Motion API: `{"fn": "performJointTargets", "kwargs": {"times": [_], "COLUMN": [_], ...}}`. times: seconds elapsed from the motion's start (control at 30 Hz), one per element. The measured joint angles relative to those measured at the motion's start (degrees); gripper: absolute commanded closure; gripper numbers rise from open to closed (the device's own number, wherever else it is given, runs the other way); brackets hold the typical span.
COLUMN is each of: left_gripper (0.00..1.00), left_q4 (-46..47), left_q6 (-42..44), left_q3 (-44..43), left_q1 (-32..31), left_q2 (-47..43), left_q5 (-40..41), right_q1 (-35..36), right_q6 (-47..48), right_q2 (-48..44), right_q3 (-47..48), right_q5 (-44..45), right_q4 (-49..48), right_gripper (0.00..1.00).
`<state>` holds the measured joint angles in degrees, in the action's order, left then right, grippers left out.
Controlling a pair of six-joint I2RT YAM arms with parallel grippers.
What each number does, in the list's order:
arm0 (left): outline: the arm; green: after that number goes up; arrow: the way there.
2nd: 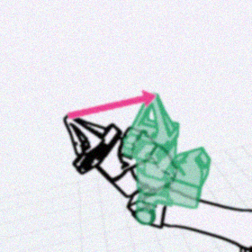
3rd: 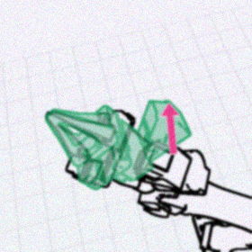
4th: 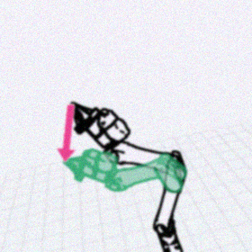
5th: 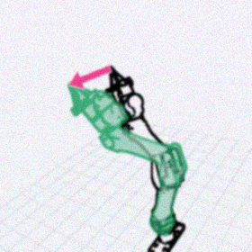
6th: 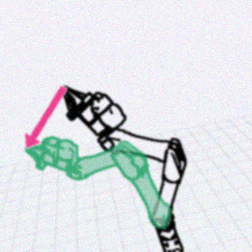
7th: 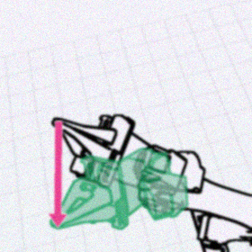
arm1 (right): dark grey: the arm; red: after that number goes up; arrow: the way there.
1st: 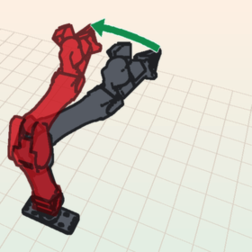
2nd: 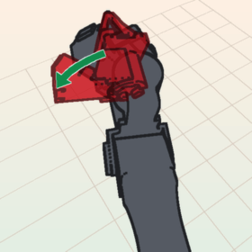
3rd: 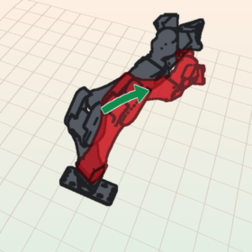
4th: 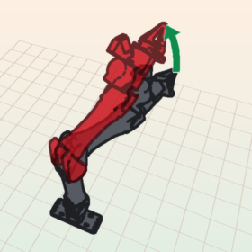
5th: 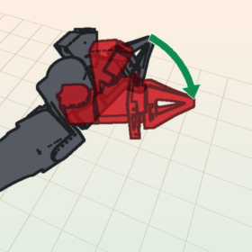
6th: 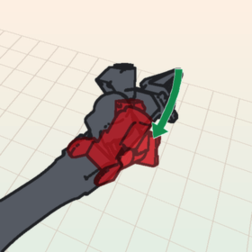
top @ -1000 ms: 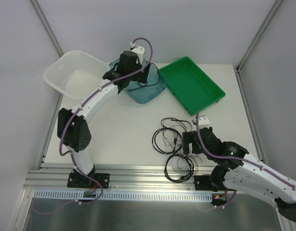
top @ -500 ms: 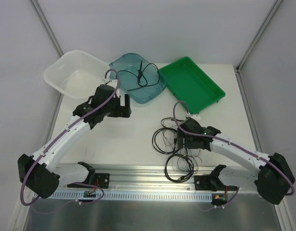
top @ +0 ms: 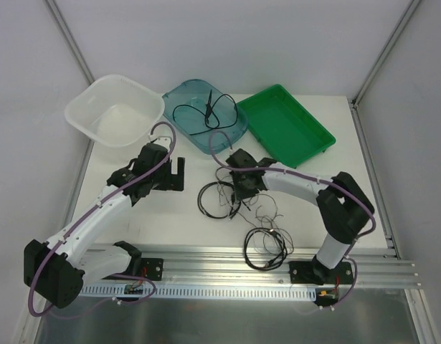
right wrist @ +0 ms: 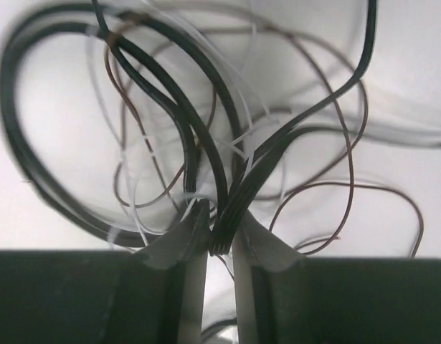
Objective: Untangle the cables
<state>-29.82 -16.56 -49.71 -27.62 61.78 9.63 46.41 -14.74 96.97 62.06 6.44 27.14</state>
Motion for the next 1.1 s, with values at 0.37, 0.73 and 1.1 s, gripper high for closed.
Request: {"fn": "performJointTargets", "kwargs": {"times": [0.37,0.73,1.1], "left_gripper": [0.01,0.01,0.01], "left_q4": [1.53,1.75,2.32], "left_q6": [-0.81,-0.79,-4.48], "left_q3": [1.16,1.88,1.88], "left_q1": [0.37,0.35,-1.20], "left_q2": [-4.46,-3.82,5.11], "left_q5": [3.30,1.95,-5.57], "right_q1": [8.22,7.34,7.23], "right_q6": [8.17,0.13,-10.29], "right_q2": [5.33,-24.55,-31.87], "right_q3": [17.42,-7.89,-21.90], "right_q5": [-5.27,0.48,0.17], "right_q4": [-0.31,9.86,11.96], "right_gripper": [0.31,0.30,0.48]}}
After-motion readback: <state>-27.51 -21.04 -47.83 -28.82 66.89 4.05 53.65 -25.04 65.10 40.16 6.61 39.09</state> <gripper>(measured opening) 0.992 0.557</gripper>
